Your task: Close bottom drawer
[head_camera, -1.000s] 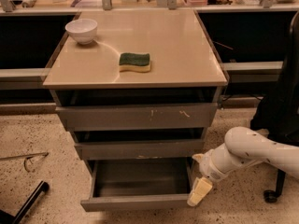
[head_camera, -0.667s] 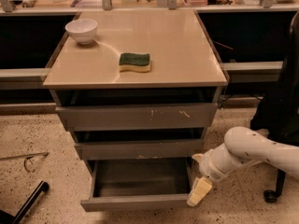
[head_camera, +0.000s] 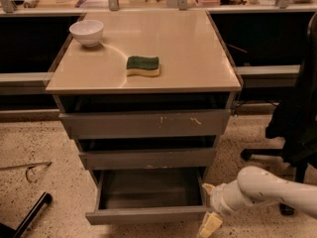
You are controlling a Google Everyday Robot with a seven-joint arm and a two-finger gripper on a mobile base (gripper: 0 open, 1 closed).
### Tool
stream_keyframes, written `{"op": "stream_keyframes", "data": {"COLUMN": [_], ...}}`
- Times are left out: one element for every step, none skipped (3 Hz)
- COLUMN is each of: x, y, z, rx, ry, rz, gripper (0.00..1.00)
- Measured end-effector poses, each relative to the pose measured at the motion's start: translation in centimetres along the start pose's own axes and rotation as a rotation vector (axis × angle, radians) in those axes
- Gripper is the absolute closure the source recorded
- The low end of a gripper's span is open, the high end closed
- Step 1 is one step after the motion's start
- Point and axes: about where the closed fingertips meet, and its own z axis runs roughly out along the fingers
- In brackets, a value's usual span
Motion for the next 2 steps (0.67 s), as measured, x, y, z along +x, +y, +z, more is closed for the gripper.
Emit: {"op": "stream_keyframes", "data": {"x": [2.5, 2.1], "y": [0.8, 0.1], "z": [4.7, 9.5], "rx": [-0.024, -0.124], "ry": [0.000, -0.031], "rz": [-0.026, -0.083], "gripper": [0.00, 0.00]}}
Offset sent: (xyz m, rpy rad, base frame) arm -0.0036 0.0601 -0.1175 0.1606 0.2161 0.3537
